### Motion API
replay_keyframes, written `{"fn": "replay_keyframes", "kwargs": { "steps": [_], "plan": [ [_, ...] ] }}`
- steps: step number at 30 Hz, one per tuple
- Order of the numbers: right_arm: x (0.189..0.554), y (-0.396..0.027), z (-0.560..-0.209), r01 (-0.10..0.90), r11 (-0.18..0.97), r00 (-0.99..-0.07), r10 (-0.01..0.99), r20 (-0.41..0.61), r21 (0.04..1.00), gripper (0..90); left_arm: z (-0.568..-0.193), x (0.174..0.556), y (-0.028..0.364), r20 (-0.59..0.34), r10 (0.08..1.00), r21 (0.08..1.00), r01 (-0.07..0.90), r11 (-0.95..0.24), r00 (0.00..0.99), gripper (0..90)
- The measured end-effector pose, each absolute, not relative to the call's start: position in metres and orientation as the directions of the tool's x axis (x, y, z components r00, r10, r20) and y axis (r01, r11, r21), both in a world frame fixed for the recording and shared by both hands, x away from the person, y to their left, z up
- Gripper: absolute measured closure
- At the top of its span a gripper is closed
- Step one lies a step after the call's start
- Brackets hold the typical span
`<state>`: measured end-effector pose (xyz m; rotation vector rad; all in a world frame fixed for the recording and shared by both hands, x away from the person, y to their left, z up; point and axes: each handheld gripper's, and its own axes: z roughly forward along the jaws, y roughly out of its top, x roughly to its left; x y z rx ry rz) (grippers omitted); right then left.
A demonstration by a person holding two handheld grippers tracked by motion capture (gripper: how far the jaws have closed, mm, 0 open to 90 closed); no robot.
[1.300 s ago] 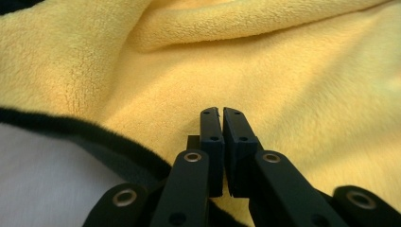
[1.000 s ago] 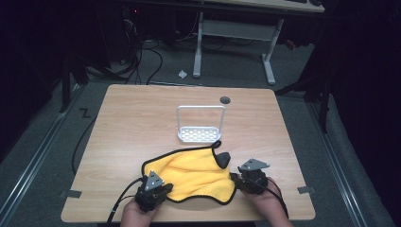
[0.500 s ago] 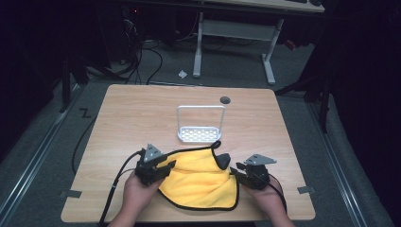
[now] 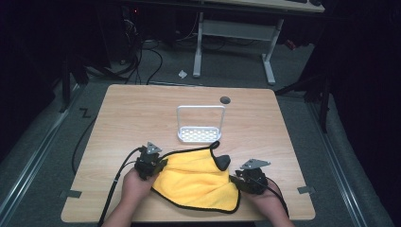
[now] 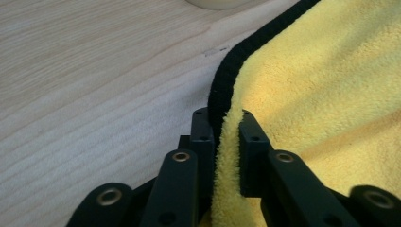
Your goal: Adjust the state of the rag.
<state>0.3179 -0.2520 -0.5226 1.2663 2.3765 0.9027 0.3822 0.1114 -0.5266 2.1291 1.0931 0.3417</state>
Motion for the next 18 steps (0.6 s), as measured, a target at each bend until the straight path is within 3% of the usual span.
{"fn": "replay_keyframes", "kwargs": {
  "steps": [2,5,9,11,16,18],
  "plan": [
    [0.316,-0.250,-0.523,0.631,0.423,-0.579,0.814,0.033,0.650,67.7,-0.527,0.376,0.117,-0.082,0.788,0.701,0.598,-0.390,0.610,82.0],
    [0.312,-0.243,-0.522,0.610,0.466,-0.625,0.781,0.027,0.641,82.1,-0.527,0.367,0.130,-0.095,0.798,0.716,0.598,-0.361,0.595,82.1],
    [0.311,-0.240,-0.518,0.579,0.499,-0.638,0.770,-0.023,0.646,87.7,-0.526,0.357,0.150,-0.146,0.816,0.745,0.605,-0.282,0.559,82.2],
    [0.315,-0.250,-0.510,0.569,0.453,-0.588,0.808,-0.046,0.686,88.1,-0.523,0.355,0.158,-0.176,0.817,0.766,0.598,-0.237,0.549,82.2],
    [0.318,-0.299,-0.477,0.498,0.268,-0.359,0.929,-0.085,0.825,88.3,-0.507,0.354,0.151,-0.182,0.799,0.813,0.545,-0.205,0.573,82.2],
    [0.317,-0.312,-0.477,0.519,0.229,-0.336,0.940,-0.050,0.823,88.2,-0.506,0.351,0.145,-0.185,0.785,0.808,0.547,-0.222,0.591,82.2]
  ]
}}
